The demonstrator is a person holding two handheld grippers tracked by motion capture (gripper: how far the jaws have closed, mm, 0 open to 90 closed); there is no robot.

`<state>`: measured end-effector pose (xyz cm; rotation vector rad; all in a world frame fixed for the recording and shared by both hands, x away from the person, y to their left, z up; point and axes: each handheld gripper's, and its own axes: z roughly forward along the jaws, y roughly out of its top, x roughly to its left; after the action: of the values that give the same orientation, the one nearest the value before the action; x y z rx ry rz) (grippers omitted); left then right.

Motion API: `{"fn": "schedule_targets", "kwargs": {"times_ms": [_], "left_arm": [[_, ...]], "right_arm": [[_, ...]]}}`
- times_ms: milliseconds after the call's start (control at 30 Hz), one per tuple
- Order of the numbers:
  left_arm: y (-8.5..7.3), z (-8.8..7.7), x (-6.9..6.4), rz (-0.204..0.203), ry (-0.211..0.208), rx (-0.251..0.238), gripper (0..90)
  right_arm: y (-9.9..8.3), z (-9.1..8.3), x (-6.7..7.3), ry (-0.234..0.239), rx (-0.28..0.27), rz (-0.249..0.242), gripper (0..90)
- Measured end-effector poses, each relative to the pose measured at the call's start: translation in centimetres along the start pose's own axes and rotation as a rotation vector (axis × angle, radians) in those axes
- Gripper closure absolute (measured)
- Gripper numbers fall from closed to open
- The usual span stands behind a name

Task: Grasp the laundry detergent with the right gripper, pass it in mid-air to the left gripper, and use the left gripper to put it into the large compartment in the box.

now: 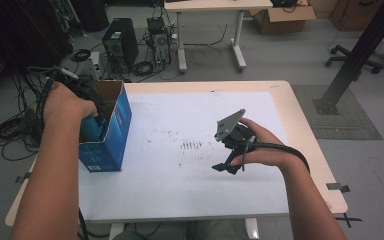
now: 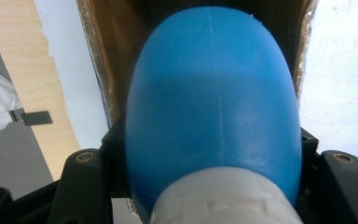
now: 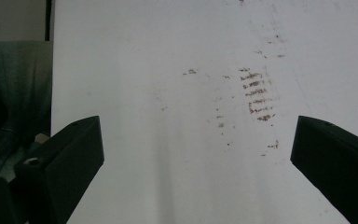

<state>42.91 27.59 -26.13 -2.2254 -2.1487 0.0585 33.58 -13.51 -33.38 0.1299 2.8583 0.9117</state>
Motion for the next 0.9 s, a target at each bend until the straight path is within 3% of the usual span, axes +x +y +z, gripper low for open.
{"fn": "schedule_targets", "kwargs": {"times_ms": [900], "left_arm": [[1.0,3.7,0.3,0.015,-0.013,0.012,38.8]], "right_arm": [[-0.6,0.6,-0.1,0.009,0.005,0.018,2.7]]}}
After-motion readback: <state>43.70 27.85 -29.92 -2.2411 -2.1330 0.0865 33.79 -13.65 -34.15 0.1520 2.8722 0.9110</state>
